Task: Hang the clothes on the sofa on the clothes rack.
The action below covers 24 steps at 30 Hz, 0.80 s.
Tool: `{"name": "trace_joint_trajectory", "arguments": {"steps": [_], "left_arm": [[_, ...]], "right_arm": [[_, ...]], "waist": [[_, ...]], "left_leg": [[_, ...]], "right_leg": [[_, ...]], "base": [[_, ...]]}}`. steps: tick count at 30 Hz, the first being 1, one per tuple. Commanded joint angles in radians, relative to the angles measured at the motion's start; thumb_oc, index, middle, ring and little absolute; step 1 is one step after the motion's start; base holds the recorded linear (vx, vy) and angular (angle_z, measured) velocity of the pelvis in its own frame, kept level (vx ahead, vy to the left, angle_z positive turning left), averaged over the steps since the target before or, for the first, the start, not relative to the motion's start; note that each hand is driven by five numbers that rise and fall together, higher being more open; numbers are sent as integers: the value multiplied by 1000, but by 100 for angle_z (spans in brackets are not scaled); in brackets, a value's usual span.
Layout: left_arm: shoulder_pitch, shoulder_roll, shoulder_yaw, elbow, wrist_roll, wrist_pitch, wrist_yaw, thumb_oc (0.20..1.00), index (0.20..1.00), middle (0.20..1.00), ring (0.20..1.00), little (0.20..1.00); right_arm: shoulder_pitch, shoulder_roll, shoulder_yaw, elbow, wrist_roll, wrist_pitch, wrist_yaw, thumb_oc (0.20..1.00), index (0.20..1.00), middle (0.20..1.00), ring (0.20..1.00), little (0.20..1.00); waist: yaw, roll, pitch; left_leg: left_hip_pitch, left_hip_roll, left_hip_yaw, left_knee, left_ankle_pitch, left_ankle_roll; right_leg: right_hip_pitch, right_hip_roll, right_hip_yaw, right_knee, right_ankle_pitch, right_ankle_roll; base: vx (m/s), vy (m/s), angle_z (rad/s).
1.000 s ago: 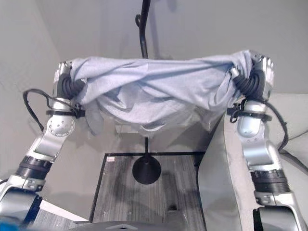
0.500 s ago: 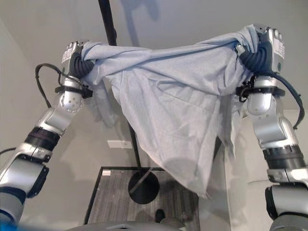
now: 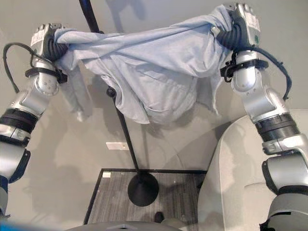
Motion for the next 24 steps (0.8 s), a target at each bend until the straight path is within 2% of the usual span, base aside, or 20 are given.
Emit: {"name": "trace_joint_trajectory", "arguments": {"steps": [1, 2, 4, 10, 13, 18, 23, 24], "left_arm": [[-5, 105, 11, 142, -107, 44, 24, 200, 200, 200, 200, 200], [-5, 105, 11, 142, -107, 44, 24, 200, 200, 200, 200, 200], [11, 94, 4, 213, -132, 47, -3, 200, 200, 200, 200, 200], [46, 62, 12, 270, -155, 56, -19, 200, 200, 200, 200, 200], [82, 13, 25, 307, -169, 66, -33, 200, 200, 200, 200, 200], [56, -52, 17, 368, -215, 63, -57, 200, 200, 200, 200, 200], [25, -162, 22, 420, -298, 54, -67, 200, 200, 200, 200, 200], [26, -162, 22, 420, -299, 54, -67, 200, 200, 200, 200, 200]], "right_arm": [[-100, -46, 38, 161, 85, -5, 2, 200, 200, 200, 200, 200], [-100, -46, 38, 161, 85, -5, 2, 200, 200, 200, 200, 200], [-165, -26, 118, 232, 126, -9, 40, 200, 200, 200, 200, 200], [-211, 5, 200, 302, 141, -5, 79, 200, 200, 200, 200, 200], [-229, 38, 241, 367, 169, -7, 121, 200, 200, 200, 200, 200], [-292, 86, 317, 513, 202, 1, 168, 200, 200, 200, 200, 200], [-304, 179, 303, 657, 228, 18, 149, 200, 200, 200, 200, 200], [-304, 180, 304, 657, 228, 17, 149, 200, 200, 200, 200, 200]], "waist": [[25, -53, -93], [25, -53, -93], [30, -58, -90], [39, -72, -84], [51, -92, -77], [63, -121, -19], [63, -133, 38], [63, -133, 36]], "left_leg": [[27, -49, 39, 40, 103, 8], [27, -49, 39, 40, 103, 8], [21, -41, 35, 47, 121, 2], [15, -27, 30, 46, 136, -5], [8, -11, 29, 41, 137, -10], [-79, 8, 25, 49, 135, -14], [-176, 11, 15, 59, 149, -16], [-178, 11, 15, 59, 149, -16]], "right_leg": [[4, -56, 62, 12, -84, 95], [4, -56, 62, 12, -84, 95], [5, -51, 58, 12, -90, 91], [1, -44, 49, 12, -98, 86], [-14, -36, 41, 12, -104, 83], [-108, -32, 33, 18, -92, 84], [-207, -33, 31, 35, -79, 81], [-210, -33, 31, 36, -79, 81]], "base": [[101, -35, -2], [55, -21, 0], [118, -47, 5], [89, -45, 2], [102, -60, 10], [-92, -59, 6], [-132, -37, 10], [-51, -23, 12]]}}
